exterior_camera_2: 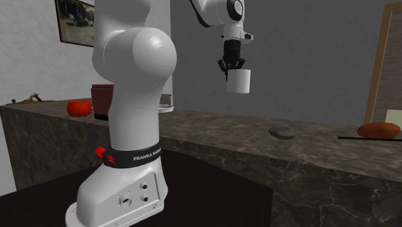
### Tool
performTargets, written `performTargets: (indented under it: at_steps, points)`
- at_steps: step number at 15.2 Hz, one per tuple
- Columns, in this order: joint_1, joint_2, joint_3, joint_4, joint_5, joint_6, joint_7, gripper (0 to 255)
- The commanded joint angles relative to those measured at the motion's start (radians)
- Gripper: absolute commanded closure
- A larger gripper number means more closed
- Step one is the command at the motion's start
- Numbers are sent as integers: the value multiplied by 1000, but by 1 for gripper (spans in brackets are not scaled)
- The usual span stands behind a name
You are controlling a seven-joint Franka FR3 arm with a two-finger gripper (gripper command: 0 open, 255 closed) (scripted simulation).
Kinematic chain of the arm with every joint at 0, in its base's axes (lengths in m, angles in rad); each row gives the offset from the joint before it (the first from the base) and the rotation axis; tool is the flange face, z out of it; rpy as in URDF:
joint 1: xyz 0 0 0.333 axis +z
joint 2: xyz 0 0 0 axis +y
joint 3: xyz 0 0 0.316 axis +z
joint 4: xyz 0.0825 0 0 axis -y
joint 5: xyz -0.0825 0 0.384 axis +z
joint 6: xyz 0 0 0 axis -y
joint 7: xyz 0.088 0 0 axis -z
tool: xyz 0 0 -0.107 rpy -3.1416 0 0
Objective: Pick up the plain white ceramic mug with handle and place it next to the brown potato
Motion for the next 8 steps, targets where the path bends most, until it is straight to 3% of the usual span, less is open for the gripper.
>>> performTargets:
  at_steps: [1,8]
  points:
    - [-23,14,-24,16,-8,-2,-45,255]
    - [-104,66,-104,80,-28,-13,-200,255]
